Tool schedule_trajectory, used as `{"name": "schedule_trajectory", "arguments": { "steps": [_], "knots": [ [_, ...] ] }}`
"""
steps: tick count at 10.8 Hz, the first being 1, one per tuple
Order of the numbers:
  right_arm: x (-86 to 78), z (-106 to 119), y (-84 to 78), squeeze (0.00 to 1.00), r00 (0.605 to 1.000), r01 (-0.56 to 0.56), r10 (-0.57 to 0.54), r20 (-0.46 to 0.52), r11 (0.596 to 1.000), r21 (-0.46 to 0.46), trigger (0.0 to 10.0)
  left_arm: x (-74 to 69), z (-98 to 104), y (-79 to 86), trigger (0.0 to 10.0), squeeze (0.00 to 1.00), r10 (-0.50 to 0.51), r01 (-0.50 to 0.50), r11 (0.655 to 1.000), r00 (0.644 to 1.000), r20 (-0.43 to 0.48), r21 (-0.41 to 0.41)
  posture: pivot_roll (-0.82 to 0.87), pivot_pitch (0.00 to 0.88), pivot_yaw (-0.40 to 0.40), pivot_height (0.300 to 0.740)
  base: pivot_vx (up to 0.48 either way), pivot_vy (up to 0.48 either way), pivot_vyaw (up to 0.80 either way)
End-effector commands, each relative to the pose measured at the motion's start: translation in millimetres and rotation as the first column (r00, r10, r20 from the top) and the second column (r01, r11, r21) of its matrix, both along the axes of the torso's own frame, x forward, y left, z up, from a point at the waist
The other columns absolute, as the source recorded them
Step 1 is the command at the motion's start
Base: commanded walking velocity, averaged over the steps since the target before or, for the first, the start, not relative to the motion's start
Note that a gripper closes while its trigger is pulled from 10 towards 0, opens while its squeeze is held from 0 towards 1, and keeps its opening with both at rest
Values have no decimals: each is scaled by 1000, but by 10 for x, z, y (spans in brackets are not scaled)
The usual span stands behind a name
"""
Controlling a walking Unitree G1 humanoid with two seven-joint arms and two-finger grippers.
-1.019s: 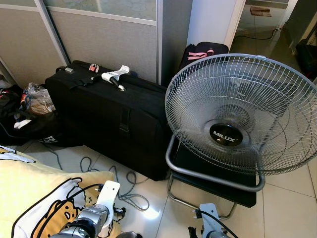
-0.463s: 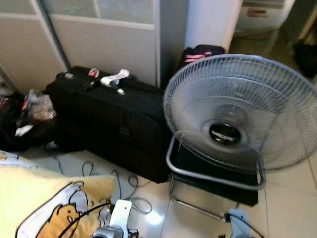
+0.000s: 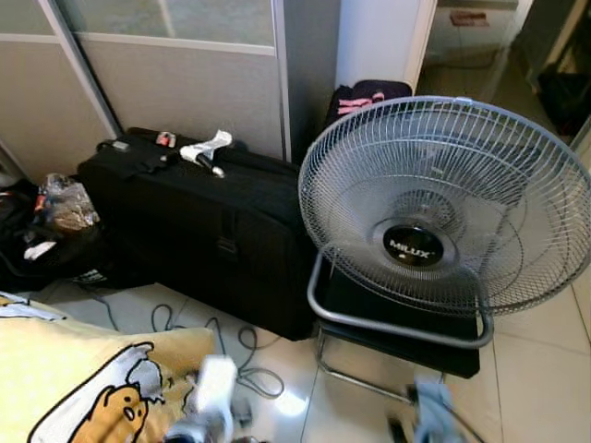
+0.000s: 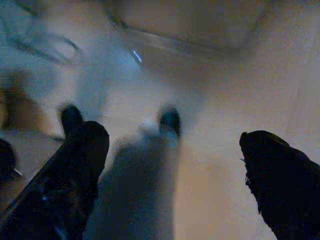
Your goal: Clean up the room
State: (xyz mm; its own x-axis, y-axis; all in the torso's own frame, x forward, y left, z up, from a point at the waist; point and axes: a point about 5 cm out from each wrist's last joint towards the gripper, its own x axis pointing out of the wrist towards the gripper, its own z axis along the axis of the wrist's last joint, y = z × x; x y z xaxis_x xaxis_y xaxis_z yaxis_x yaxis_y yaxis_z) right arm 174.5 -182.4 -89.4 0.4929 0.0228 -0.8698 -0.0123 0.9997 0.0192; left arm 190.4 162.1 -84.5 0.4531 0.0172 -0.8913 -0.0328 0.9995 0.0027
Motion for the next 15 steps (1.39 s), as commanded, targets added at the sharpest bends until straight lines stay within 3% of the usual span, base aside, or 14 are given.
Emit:
{"name": "schedule_trajectory", "arguments": {
  "steps": [1,2,3,4,5,6,7,9,10,11,12,13,14,15],
  "knots": [
    [362,201,156,1000,969,-181,178,169,984,-2,10000,290,174,161,10000,1000,15,-17,1000,995,102,20,-118,0,83,740,0,0,0],
    [560,379,280,1000,928,-227,188,321,970,88,10000,451,295,243,10000,1000,-65,54,997,977,201,60,-113,0,83,740,0,0,0],
    [651,501,277,1000,894,-234,184,409,969,74,10000,521,364,287,10000,1000,-45,36,999,963,266,37,-119,0,89,740,0,0,0],
    [747,899,327,1000,754,-280,183,631,958,57,10000,642,574,372,10000,1000,-126,98,991,888,443,86,-130,0,105,740,0,0,0],
    [716,1116,429,1000,677,-332,224,701,943,20,10000,641,739,411,10000,1000,-176,131,984,813,555,119,-144,0,114,740,0,0,0],
    [685,1213,467,1000,648,-336,241,723,942,-13,10000,647,877,432,10000,1000,-142,102,990,773,619,101,-146,0,114,740,0,0,0],
    [657,1330,478,1000,617,-309,232,752,950,-40,10000,652,1089,430,10000,1000,-111,84,994,706,700,73,-139,0,108,740,0,0,800],
    [560,1600,362,1000,576,-118,144,805,989,-93,10000,660,1594,314,10000,1000,-114,81,993,534,838,84,-126,0,105,740,0,0,800],
    [542,1738,339,1000,563,-54,106,820,994,-91,10000,650,1818,274,10000,1000,-70,59,997,473,878,48,-122,0,106,740,0,0,800],
    [585,1841,366,1000,533,-43,109,839,994,-101,10000,640,1894,268,10000,1000,-54,47,998,449,892,37,-114,0,102,740,0,0,800],
    [636,1951,394,1000,508,-29,112,854,993,-113,10000,590,1867,275,10000,576,-76,56,997,490,869,55,-112,0,92,740,0,0,800],
    [633,1971,415,1000,518,-51,132,845,991,-123,10000,560,1875,326,10000,0,-36,0,999,498,866,41,-94,0,56,740,0,0,800],
    [617,1982,419,1000,528,-67,150,836,989,-135,10000,537,1893,321,10000,0,1,-33,999,501,866,18,-77,0,40,740,0,0,800],
    [614,1881,384,1000,574,-61,146,806,989,-136,10000,558,1828,227,10000,0,-88,-18,993,525,846,114,-56,0,10,740,0,0,800]
  ]
}}
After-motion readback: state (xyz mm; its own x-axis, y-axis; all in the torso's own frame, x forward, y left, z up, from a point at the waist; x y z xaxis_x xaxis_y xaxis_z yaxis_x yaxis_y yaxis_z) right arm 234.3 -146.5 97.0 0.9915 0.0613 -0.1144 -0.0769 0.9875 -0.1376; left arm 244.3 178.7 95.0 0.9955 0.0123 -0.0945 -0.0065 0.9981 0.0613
